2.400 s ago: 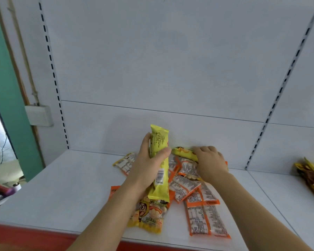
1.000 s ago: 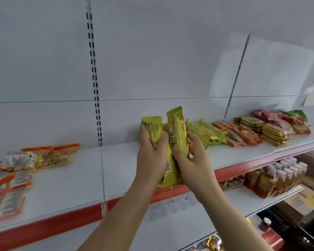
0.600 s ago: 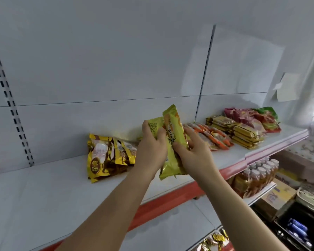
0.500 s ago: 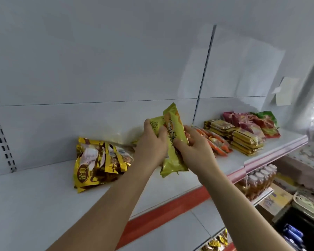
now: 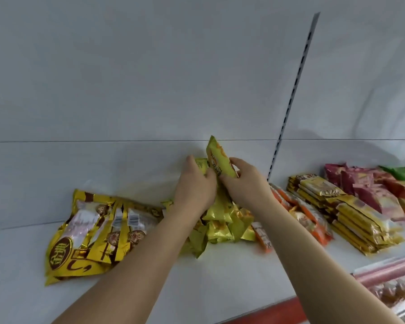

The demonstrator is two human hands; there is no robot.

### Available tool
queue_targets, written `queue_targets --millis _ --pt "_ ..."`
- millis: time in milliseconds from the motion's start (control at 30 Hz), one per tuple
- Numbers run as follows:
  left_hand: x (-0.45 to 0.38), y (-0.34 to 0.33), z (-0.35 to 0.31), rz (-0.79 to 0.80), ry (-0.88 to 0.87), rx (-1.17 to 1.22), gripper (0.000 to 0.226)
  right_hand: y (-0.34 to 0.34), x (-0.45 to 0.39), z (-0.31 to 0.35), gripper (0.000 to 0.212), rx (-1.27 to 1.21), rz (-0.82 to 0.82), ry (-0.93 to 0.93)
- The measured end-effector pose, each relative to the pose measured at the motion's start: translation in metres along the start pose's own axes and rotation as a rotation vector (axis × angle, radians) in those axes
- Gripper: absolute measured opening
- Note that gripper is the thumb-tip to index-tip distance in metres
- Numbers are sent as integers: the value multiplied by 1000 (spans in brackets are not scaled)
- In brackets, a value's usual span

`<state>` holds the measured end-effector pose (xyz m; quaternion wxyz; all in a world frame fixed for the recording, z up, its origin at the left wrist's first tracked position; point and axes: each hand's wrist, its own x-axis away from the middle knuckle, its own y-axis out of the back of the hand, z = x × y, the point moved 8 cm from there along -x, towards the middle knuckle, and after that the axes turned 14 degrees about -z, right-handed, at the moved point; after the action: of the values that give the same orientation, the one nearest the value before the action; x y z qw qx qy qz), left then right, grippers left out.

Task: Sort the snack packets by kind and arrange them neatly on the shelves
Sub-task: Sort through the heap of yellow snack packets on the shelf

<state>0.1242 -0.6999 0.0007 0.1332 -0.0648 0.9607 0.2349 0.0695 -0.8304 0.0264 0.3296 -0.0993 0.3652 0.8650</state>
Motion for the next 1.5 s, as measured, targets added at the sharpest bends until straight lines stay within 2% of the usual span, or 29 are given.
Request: queue_targets --millis 100,200,333,433,533,600,700,800,867,1033,1167,1333,1500 --pt "3 -6 3 7 -84 -255 60 -8 -5 -14 41 -3 71 7" --pt "0 -3 22 -18 -37 -384 60 -7 -6 -20 44 -63 100 -8" --pt "2 -2 31 -6 78 -200 45 -6 -5 -20 58 -65 181 7" --pt "6 0 32 -39 119 -105 44 5 -3 -6 61 -93 181 64" --pt "12 3 33 -70 132 -101 34 9 5 8 55 -4 107 180" --pt "13 4 32 -64 126 -119 38 0 14 17 50 104 104 255" --pt "12 4 31 -32 134 -141 34 -28 25 17 29 129 237 220" --pt "8 -1 32 4 86 -180 29 -37 29 21 24 14 313 183" --pt "5 -1 36 -2 81 -156 29 -32 33 25 35 -3 306 262" --pt "21 8 25 30 28 -116 28 -26 45 22 29 280 251 492" --pt "27 10 24 14 32 -120 33 -31 45 25 34 495 127 493" --pt "34 21 27 -47 -26 -206 40 -33 38 28 37 553 42 413" --pt "40 33 31 -56 -106 -298 43 -43 43 33 39 541 88 415"
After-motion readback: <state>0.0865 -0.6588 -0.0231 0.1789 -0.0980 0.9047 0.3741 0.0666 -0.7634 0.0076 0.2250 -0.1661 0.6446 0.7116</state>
